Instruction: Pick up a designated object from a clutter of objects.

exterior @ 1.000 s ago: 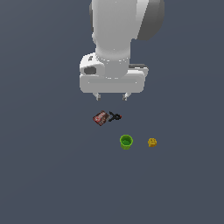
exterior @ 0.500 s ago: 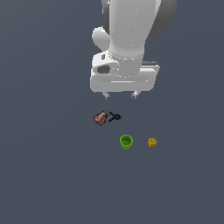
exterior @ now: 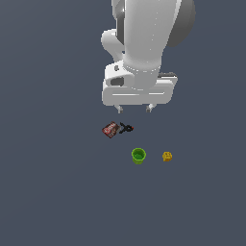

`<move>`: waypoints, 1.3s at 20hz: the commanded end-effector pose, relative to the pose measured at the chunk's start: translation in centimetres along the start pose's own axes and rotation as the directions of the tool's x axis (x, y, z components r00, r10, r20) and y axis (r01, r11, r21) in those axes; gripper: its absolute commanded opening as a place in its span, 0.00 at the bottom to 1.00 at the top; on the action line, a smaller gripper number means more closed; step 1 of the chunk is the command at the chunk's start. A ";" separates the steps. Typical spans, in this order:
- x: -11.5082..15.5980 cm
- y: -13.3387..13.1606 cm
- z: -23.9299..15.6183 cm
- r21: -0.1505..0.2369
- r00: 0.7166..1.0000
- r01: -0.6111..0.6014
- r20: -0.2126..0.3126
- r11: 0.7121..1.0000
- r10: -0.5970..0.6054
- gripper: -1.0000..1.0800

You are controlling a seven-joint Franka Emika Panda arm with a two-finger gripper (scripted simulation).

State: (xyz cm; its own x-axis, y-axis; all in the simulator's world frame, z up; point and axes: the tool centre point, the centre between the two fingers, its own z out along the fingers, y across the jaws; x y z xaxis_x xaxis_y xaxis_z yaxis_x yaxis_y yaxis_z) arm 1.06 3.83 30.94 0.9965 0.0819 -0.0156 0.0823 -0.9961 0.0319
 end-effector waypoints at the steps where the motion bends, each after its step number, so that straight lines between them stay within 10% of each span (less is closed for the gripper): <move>1: 0.5 -0.7 0.9 -0.001 1.000 0.002 0.000 1.000 -0.002 0.96; 26: 5.9 -16.5 20.7 0.024 0.999 0.032 -0.016 0.999 -0.032 0.96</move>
State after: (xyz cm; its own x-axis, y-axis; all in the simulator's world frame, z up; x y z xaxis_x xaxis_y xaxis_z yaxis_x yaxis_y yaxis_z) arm 5.38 19.41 10.57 0.9934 0.1143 -0.0022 0.1143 -0.9934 0.0108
